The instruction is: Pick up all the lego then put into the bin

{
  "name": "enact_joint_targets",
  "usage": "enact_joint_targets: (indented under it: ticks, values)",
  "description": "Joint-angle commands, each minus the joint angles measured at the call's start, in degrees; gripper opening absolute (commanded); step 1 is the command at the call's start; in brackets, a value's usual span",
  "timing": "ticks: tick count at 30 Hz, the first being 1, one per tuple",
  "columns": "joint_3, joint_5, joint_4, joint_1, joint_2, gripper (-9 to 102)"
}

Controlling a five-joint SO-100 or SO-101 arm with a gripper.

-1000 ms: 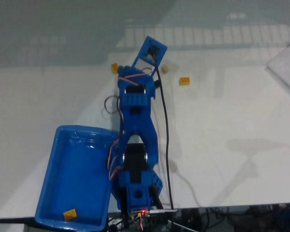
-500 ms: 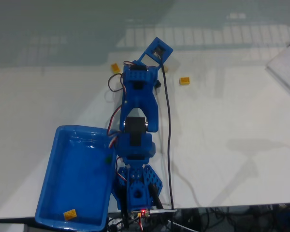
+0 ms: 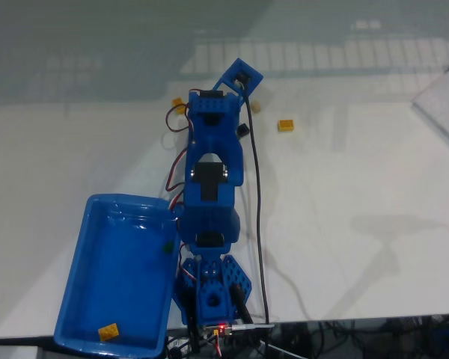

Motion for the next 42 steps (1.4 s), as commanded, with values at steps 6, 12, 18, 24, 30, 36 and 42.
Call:
enact_joint_targets:
  ticks: [6,12,18,24,30,36,42]
  values:
    - [-4.6,-0.4,1.4,-1.8,-1.8,20]
    - [-5.8,-0.6,2.5,-2.0,-3.3,20]
    - [-6.5,-1.0,2.9,-2.1,-4.3,17]
    - [-7.1,-1.4,3.3,-2.1,-5.0,16]
    - [-7.3,-1.7,3.4,-2.2,-5.2,14]
    - [-7.4,-2.5,3.6,-2.2,-5.5,5]
    - [-7.4,-2.8,3.7,-2.4,-5.7,0]
